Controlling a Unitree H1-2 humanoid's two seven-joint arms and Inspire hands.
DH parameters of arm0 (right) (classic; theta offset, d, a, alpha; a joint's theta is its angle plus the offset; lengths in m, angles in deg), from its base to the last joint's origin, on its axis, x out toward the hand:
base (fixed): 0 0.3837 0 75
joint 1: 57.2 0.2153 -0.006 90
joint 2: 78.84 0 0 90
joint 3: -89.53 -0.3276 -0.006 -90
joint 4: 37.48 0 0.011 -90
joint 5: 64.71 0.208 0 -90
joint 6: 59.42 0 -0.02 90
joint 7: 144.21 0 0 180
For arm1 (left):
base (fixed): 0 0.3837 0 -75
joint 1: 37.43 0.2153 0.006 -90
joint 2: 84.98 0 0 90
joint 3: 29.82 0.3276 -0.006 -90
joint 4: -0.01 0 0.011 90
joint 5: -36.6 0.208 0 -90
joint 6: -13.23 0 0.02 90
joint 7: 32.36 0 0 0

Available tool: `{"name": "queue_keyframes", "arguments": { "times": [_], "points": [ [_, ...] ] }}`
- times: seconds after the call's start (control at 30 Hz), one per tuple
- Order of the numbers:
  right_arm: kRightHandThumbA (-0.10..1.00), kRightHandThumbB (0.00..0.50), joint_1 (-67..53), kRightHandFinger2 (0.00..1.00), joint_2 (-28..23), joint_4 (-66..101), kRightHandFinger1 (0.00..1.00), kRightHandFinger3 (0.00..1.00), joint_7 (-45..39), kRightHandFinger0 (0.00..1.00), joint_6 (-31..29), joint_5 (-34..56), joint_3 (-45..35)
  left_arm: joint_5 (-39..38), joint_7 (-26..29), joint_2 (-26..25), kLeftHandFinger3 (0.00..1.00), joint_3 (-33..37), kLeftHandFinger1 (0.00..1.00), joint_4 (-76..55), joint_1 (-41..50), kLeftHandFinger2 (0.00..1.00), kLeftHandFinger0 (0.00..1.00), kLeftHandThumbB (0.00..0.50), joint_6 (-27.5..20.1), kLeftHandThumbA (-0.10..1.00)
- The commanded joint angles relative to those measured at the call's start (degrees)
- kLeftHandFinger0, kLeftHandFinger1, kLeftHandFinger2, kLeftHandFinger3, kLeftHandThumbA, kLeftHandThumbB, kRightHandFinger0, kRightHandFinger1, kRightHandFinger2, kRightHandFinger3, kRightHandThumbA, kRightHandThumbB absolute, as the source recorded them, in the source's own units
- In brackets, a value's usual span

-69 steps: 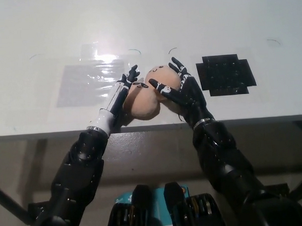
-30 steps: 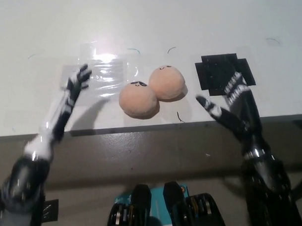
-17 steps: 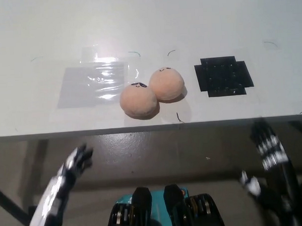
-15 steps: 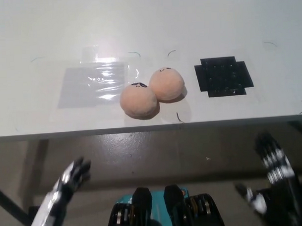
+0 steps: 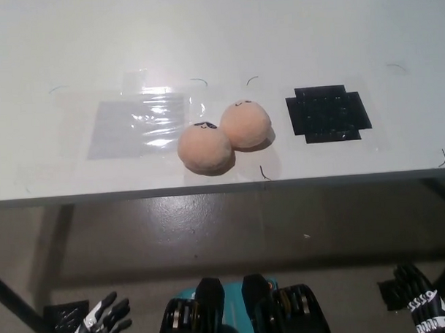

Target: Use both hands to push two dumpling toys together to the middle

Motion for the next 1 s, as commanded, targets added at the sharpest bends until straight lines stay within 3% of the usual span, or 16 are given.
{"name": "queue_keyframes", "arguments": {
  "times": [0.0,0.07,0.13,0.63,0.73,0.97],
  "points": [
    [1.0,0.281,0.1,1.0,-1.1,-0.9,1.0,1.0,-1.4,1.0,-3.8,2.1,-0.6,-0.8,-1.6,-0.3,1.0,-0.3,1.0,3.0,-0.3,1.0,1.0,0.446,-1.9,1.0],
    [1.0,0.256,0.1,1.0,-1.1,-1.3,1.0,1.0,-1.7,1.0,-3.8,2.5,-0.3,-0.1,-1.2,-0.3,1.0,-0.5,1.0,3.4,-0.2,1.0,1.0,0.415,-2.1,1.0],
    [1.0,0.268,0.2,1.0,-1.0,-1.7,1.0,1.0,-1.7,1.0,-3.5,2.6,-0.1,0.2,-0.8,0.1,1.0,-0.9,1.0,4.3,-0.2,1.0,1.0,0.423,-2.5,1.0],
    [1.0,0.225,4.7,1.0,-0.4,-6.5,1.0,1.0,-1.4,1.0,-3.5,2.9,-0.6,-2.9,-2.2,-0.5,1.0,-3.2,1.0,9.5,-4.0,1.0,1.0,0.383,-2.4,1.0],
    [1.0,0.288,5.3,1.0,0.0,-6.5,1.0,1.0,-0.9,1.0,-0.4,5.3,-1.2,-4.6,-2.5,-0.2,1.0,-4.0,1.0,9.3,-4.2,1.0,1.0,0.364,-2.0,1.0],
    [1.0,0.307,6.3,1.0,0.1,-7.4,1.0,1.0,-0.3,1.0,0.6,7.3,-3.1,-2.7,-2.3,-0.4,1.0,-5.3,1.0,10.1,-4.7,1.0,1.0,0.356,-2.3,1.0]
  ]
}}
